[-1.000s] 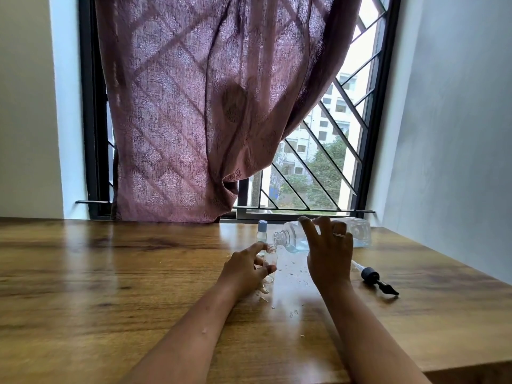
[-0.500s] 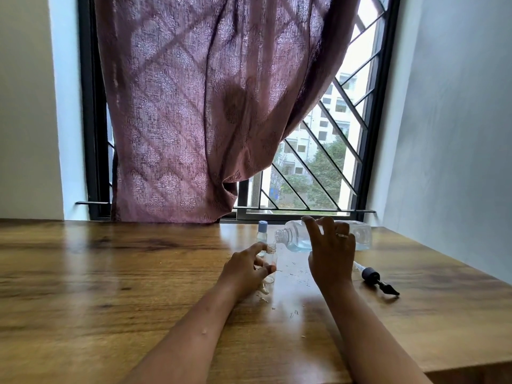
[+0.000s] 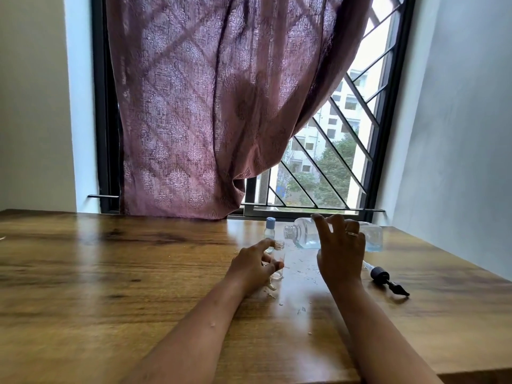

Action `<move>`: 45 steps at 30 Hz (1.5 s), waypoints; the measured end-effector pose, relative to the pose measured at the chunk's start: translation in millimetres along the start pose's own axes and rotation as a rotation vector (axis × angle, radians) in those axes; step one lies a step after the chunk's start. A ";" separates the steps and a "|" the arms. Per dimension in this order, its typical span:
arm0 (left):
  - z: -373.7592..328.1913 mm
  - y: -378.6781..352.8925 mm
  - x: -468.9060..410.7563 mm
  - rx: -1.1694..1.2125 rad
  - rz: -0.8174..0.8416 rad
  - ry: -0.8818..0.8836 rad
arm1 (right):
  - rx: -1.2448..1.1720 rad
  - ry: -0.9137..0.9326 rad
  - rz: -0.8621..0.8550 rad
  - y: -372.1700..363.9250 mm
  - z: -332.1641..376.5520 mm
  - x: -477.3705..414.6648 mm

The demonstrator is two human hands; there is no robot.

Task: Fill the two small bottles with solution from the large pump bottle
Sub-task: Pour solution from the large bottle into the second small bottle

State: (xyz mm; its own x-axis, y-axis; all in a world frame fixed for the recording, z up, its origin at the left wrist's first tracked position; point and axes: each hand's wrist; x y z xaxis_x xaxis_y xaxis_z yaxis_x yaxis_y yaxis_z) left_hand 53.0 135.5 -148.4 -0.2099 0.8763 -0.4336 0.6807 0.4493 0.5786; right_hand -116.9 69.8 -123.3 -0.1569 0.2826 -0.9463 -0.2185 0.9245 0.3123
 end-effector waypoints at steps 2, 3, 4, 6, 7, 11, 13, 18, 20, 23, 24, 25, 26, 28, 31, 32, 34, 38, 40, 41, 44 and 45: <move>-0.2 -0.3 -0.3 0.004 -0.003 0.002 | -0.002 0.006 -0.012 0.6 0.4 -0.2; 0.0 -0.5 -0.2 0.005 -0.006 0.004 | -0.006 0.008 -0.016 0.9 0.8 0.0; 0.0 -0.5 -0.2 0.005 -0.007 0.005 | -0.012 0.010 -0.019 0.9 1.3 0.1; 0.3 -0.2 0.0 0.000 -0.007 0.006 | -0.018 0.015 -0.019 0.8 2.0 0.3; 0.2 0.0 0.2 -0.003 -0.007 0.004 | -0.016 0.018 -0.017 0.9 2.4 0.2; -1.4 0.8 0.6 -0.002 -0.003 0.004 | -0.007 0.026 -0.008 1.2 3.8 -0.3; -2.3 1.1 0.9 -0.003 -0.001 0.007 | -0.006 0.026 -0.008 0.9 4.1 -0.1; -2.7 1.5 1.1 -0.010 0.003 0.010 | 0.033 0.038 -0.013 0.8 5.1 -0.1; -2.6 1.6 0.8 -0.015 0.003 0.012 | 0.045 0.040 -0.016 0.7 5.3 -0.5; -2.2 1.3 0.7 -0.012 0.000 0.016 | 0.040 0.040 -0.031 0.1 5.0 -1.1; -2.1 1.2 0.8 -0.008 -0.001 0.016 | 0.040 0.041 -0.036 0.0 4.9 -1.1; -2.1 1.2 1.0 -0.005 -0.001 0.015 | 0.044 0.041 -0.035 0.0 4.9 -1.0; -2.0 1.1 1.0 -0.003 -0.002 0.014 | 0.050 0.041 -0.032 -0.1 4.9 -0.9; -2.2 1.2 1.2 0.002 -0.003 0.013 | 0.058 0.039 -0.023 -0.2 5.2 -0.6; -2.1 1.3 1.4 -0.005 -0.006 0.011 | 0.047 0.041 -0.025 -0.1 4.9 -1.0; -2.0 1.3 1.3 -0.011 -0.007 0.008 | 0.034 0.043 -0.030 -0.1 4.7 -1.1; -1.7 1.4 1.2 -0.016 -0.007 0.004 | 0.013 0.046 -0.035 -0.3 4.7 -1.3; -1.6 1.3 1.2 -0.007 -0.003 0.002 | -0.002 0.048 -0.040 -0.5 4.6 -2.3; -1.8 1.4 1.6 -0.006 -0.004 -0.002 | 0.005 0.050 -0.040 -0.8 4.8 -2.3; -2.0 1.5 1.8 -0.006 -0.005 -0.004 | 0.009 0.050 -0.041 -0.7 4.8 -2.0; -2.9 1.8 2.1 -0.012 -0.006 -0.004 | 0.010 0.051 -0.042 -0.5 4.6 -1.7; -3.0 1.8 2.0 -0.014 -0.006 -0.005 | 0.010 0.051 -0.042 -0.4 4.7 -1.9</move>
State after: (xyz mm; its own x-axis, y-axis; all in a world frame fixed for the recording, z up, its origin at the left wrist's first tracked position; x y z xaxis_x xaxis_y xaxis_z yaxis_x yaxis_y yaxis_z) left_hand 51.7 138.6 -146.1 -0.2108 0.8728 -0.4402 0.6694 0.4571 0.5856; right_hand -111.9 70.1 -122.0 -0.1964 0.2302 -0.9531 -0.2161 0.9380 0.2711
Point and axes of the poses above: each hand's wrist, its own x-axis away from the middle knuckle, its own y-axis out of the back of the hand, z = x × y, and after that the axes turned 3 degrees about -z, right-handed
